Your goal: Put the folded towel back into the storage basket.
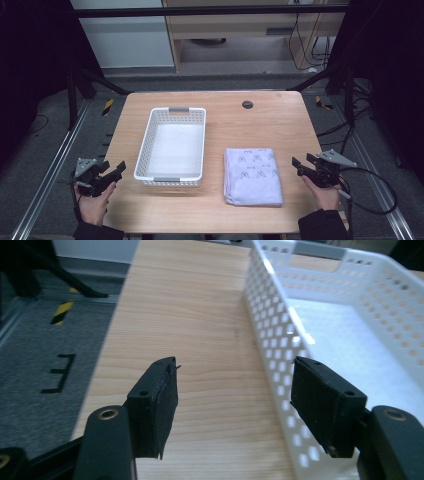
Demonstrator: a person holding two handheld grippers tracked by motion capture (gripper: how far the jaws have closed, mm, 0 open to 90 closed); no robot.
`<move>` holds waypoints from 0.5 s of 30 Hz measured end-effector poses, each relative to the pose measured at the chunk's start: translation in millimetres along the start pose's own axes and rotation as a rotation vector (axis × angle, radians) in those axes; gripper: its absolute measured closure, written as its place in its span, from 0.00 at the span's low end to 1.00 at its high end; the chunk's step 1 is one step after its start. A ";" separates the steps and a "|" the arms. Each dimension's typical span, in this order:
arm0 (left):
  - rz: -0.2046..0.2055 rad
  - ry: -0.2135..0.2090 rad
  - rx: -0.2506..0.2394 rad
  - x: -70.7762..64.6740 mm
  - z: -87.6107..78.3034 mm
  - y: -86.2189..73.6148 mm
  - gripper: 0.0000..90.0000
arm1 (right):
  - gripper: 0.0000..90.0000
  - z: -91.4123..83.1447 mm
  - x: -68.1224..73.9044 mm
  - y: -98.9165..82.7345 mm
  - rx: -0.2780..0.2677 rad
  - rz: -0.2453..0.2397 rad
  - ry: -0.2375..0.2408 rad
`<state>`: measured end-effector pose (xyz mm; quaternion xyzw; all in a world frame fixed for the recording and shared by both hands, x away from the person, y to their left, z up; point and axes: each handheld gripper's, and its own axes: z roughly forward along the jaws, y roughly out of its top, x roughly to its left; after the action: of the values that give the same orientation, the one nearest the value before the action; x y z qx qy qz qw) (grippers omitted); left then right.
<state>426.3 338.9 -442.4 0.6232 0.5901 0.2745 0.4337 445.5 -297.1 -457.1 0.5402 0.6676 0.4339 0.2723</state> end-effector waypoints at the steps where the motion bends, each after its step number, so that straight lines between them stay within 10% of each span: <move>1: 0.007 -0.022 -0.006 -8.1 -2.6 1.6 0.38 | 0.42 -3.4 0.8 1.8 -0.002 -0.011 0.002; 15: 0.107 -0.121 -0.009 -57.8 0.7 12.6 0.37 | 0.41 -12.8 10.3 20.2 -0.026 -0.040 0.076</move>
<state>424.3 283.4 -422.1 0.6674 0.5275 0.2618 0.4558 442.0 -290.1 -432.3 0.5065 0.6824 0.4571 0.2624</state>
